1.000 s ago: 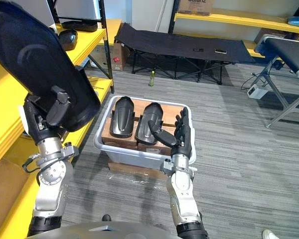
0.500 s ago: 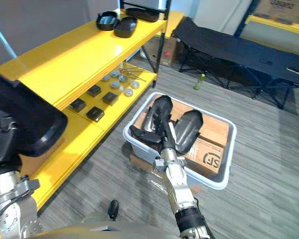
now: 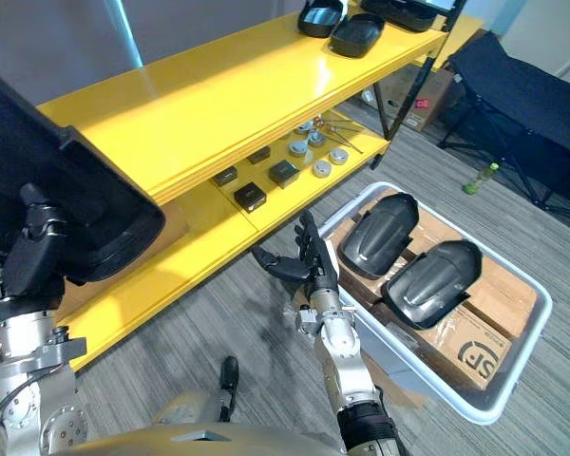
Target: Walk over and take three plastic housings, then place them on the shelf
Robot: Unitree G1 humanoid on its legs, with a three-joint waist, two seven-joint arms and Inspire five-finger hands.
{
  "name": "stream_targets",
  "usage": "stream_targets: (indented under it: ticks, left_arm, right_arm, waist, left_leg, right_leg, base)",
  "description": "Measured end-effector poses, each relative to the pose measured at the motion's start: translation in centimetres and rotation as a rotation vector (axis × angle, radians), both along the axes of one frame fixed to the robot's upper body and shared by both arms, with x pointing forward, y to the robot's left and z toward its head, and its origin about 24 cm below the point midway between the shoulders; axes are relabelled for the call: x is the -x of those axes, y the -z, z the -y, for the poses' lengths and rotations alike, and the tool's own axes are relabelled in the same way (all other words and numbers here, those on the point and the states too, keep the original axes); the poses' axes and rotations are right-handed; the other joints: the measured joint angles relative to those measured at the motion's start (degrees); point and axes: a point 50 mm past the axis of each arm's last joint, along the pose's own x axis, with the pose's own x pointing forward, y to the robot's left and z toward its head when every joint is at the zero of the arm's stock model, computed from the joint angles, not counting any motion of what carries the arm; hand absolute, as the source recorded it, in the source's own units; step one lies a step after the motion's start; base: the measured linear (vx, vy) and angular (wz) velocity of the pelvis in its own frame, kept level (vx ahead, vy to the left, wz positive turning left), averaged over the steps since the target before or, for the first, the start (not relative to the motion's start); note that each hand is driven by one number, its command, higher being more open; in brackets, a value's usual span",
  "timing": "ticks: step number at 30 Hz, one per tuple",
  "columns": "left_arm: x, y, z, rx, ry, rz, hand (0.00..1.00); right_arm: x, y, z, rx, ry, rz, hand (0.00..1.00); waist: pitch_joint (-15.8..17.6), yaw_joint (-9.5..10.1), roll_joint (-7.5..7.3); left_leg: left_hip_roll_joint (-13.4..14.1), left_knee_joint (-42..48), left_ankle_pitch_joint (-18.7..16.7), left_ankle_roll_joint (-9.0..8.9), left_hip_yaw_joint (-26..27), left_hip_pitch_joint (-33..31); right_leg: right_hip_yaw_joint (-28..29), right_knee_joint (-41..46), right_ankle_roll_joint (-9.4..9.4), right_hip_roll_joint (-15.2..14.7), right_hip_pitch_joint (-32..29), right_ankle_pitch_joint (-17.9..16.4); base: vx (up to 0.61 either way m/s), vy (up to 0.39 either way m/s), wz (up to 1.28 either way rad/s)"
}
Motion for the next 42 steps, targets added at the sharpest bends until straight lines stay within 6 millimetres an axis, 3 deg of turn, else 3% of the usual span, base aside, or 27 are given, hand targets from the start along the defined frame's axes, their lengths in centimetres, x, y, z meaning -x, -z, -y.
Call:
stream_targets:
  ticks: [2,4,5,7,10,13,15,19,21,22,23,24,27,29,30,32,33,36,37,40,42]
  left_arm:
    - [-0.5,0.1,0.2,-0.024,0.033,-0.011,0.00]
    - [-0.6,0.8,0.1,-0.001,0.020,-0.038,0.00]
    - [-0.7,1.0,0.2,0.010,0.013,-0.048,0.00]
    - [-0.6,1.4,0.4,0.024,0.014,-0.066,0.00]
    - [-0.3,2.1,1.2,0.054,0.036,-0.098,0.00]
    - [-0.3,2.2,1.7,0.064,0.050,-0.099,0.00]
    - [-0.3,2.2,1.7,0.062,0.046,-0.101,0.00]
    - [-0.3,2.2,1.4,0.063,0.022,-0.104,0.00]
    - [-0.2,2.2,1.2,0.043,0.009,-0.107,0.00]
    - [-0.2,2.2,1.0,0.032,-0.014,-0.113,0.00]
    - [0.0,2.3,0.7,0.009,-0.041,-0.128,0.00]
    - [0.3,2.3,0.1,-0.046,-0.083,-0.145,0.00]
    - [0.4,2.3,-0.9,-0.108,-0.176,-0.187,0.00]
    - [0.5,2.3,-1.3,-0.101,-0.202,-0.193,0.00]
    - [0.2,2.1,-1.3,-0.096,-0.204,-0.184,0.00]
    - [-0.6,1.9,-1.0,-0.093,-0.183,-0.168,0.00]
    - [-1.1,2.0,-0.7,-0.090,-0.161,-0.169,0.00]
    - [-1.5,2.7,-0.6,-0.071,-0.146,-0.199,0.00]
    - [-1.3,2.8,-0.8,-0.057,-0.151,-0.203,0.00]
    - [-1.0,3.0,-1.3,-0.044,-0.192,-0.216,0.00]
    - [-0.6,3.5,-1.3,-0.024,-0.207,-0.238,0.00]
  right_arm:
    - [-0.1,-0.4,-0.5,-0.012,-0.031,0.029,1.00]
    - [-0.6,-1.1,-0.9,-0.007,-0.067,0.071,1.00]
    - [-0.8,-1.5,-1.1,-0.004,-0.080,0.089,1.00]
    - [-1.6,-2.3,-1.4,0.033,-0.104,0.123,1.00]
    - [-1.2,-2.0,-1.7,0.065,-0.136,0.112,1.00]
    - [-0.9,-1.7,-2.4,0.055,-0.151,0.098,1.00]
    - [-0.8,-1.7,-3.1,0.040,-0.168,0.099,1.00]
    - [-0.7,-1.9,-4.8,0.001,-0.181,0.100,1.00]
    - [-0.7,-1.9,-5.0,-0.014,-0.157,0.096,1.00]
    - [-0.8,-2.0,-4.9,-0.016,-0.148,0.099,1.00]
    - [-0.9,-2.0,-4.7,-0.025,-0.142,0.100,1.00]
    - [-1.0,-2.1,-4.6,-0.038,-0.137,0.103,1.00]
    - [-1.9,-3.1,-4.5,-0.090,-0.134,0.136,1.00]
    - [-2.9,-4.3,-4.3,-0.089,-0.126,0.183,1.00]
    - [-3.8,-5.7,-3.9,-0.082,-0.109,0.240,1.00]
    - [-4.2,-7.6,-2.9,-0.073,-0.063,0.326,1.00]
    - [-4.2,-8.4,-2.0,-0.068,-0.026,0.362,1.00]
    - [-4.2,-8.8,-0.9,-0.075,0.033,0.380,1.00]
    - [-4.2,-8.8,-0.8,-0.075,0.040,0.381,1.00]
    - [-4.2,-8.9,-0.8,-0.072,0.017,0.386,1.00]
    - [-4.1,-9.0,-0.6,-0.066,0.001,0.393,1.00]
  waist:
    - [0.07,0.13,-1.54]
    - [-0.22,0.88,-2.19]
    - [0.00,1.42,-1.81]
    - [0.90,1.51,-0.41]
    - [1.41,1.34,1.27]
    - [1.73,1.14,1.80]
    - [1.79,1.31,1.72]
    - [1.92,2.86,1.07]
    - [2.14,4.14,0.40]
    - [1.99,4.12,0.31]
    - [1.68,3.42,0.58]
    - [1.76,2.80,0.29]
    - [1.92,2.46,0.53]
    - [1.93,2.46,1.07]
    - [1.74,2.26,1.30]
    - [1.73,1.40,2.08]
    - [1.68,0.88,2.18]
    - [1.55,0.49,1.96]
    - [1.18,0.83,1.49]
    - [-0.40,1.49,-0.64]
    - [-0.88,1.30,0.25]
  left_leg:
    - [-0.48,0.28,0.64,-0.29,0.19,-0.30]
    - [-0.75,1.38,1.61,-0.71,0.77,-1.32]
    - [-0.63,2.34,1.76,-0.97,1.39,-2.47]
    - [-0.41,3.15,2.32,-1.69,2.49,-4.30]
    - [0.69,3.13,2.22,-2.65,3.04,-3.78]
    - [1.83,3.42,1.99,-2.98,3.47,-3.86]
    - [2.15,6.31,0.71,-2.95,4.07,-5.13]
    - [1.53,20.09,-7.09,-1.60,7.12,-9.97]
    - [0.98,24.43,-11.64,-0.52,9.10,-10.05]
    - [0.44,25.48,-13.45,0.44,8.73,-9.63]
    - [-0.18,24.60,-13.98,1.09,8.25,-8.43]
    - [-0.41,22.40,-14.34,1.60,7.86,-5.84]
    - [-0.01,20.99,-15.12,2.37,7.21,-1.78]
    - [0.12,19.84,-15.30,1.81,7.21,1.13]
    - [-0.01,18.86,-15.34,1.73,6.06,2.14]
    - [-1.03,18.18,-15.35,1.72,2.24,2.13]
    - [-2.34,18.10,-15.35,1.71,-0.35,2.64]
    - [-3.69,16.97,-15.74,1.04,-4.43,6.04]
    - [-3.70,16.94,-16.17,0.33,-5.16,6.93]
    - [-3.53,17.18,-18.03,-2.58,-5.11,7.16]
    - [-1.33,17.98,-19.75,-5.07,-3.06,6.55]
  right_leg:
    - [1.75,-1.81,1.34,0.72,-0.70,-2.34]
    - [0.93,-5.99,1.06,1.37,-0.29,-2.86]
    - [0.88,-8.79,1.06,2.09,0.16,-2.82]
    - [0.41,-13.38,3.48,3.14,0.60,-3.30]
    - [0.45,-13.98,4.57,4.02,1.16,-4.04]
    - [0.46,-12.23,3.55,4.46,0.24,-5.86]
    - [0.14,-10.92,3.38,4.15,0.08,-6.90]
    - [-1.34,-7.67,3.72,1.38,1.36,-10.17]
    - [-1.99,-6.71,1.89,0.08,3.40,-11.04]
    - [-1.12,2.49,-3.54,-2.49,0.72,-9.81]
    - [1.38,12.98,-8.26,-5.02,-4.77,-4.13]
    - [4.39,20.43,-7.41,-6.77,-8.18,0.54]
    - [5.05,24.23,-4.31,-5.25,-12.52,-5.00]
    - [4.23,17.34,-3.08,-1.95,-13.74,-6.64]
    - [6.09,9.79,-2.61,1.15,-15.80,-6.35]
    - [12.27,2.02,-0.51,3.60,-18.24,-5.04]
    - [17.26,0.01,1.09,3.80,-18.77,-4.07]
    - [20.76,-2.21,3.47,3.96,-17.17,-2.25]
    - [20.45,-4.75,3.59,4.52,-16.30,-0.53]
    - [17.14,-12.95,0.35,6.65,-13.25,8.22]
    - [15.33,-18.62,0.35,8.38,-9.82,9.01]
  base:
    - [0.06,-0.059,0.41]
    - [0.04,-0.103,-0.09]
    - [0.02,-0.126,-0.21]
    - [-0.03,-0.134,-0.21]
    - [-0.12,-0.092,-0.17]
    - [-0.11,-0.032,-0.07]
    - [-0.06,-0.014,0.12]
    - [0.02,0.046,0.23]
    - [0.21,0.120,0.10]
    - [0.26,0.177,0.27]
    - [0.22,0.191,0.26]
    - [0.25,0.213,0.18]
    - [0.30,0.147,-0.06]
    - [0.33,0.138,0.05]
    - [0.27,0.076,0.35]
    - [0.26,0.034,1.00]
    - [0.25,-0.017,1.31]
    - [0.23,-0.106,1.03]
    - [0.21,-0.184,0.67]
    - [0.21,-0.244,0.49]
    - [0.17,-0.195,0.41]
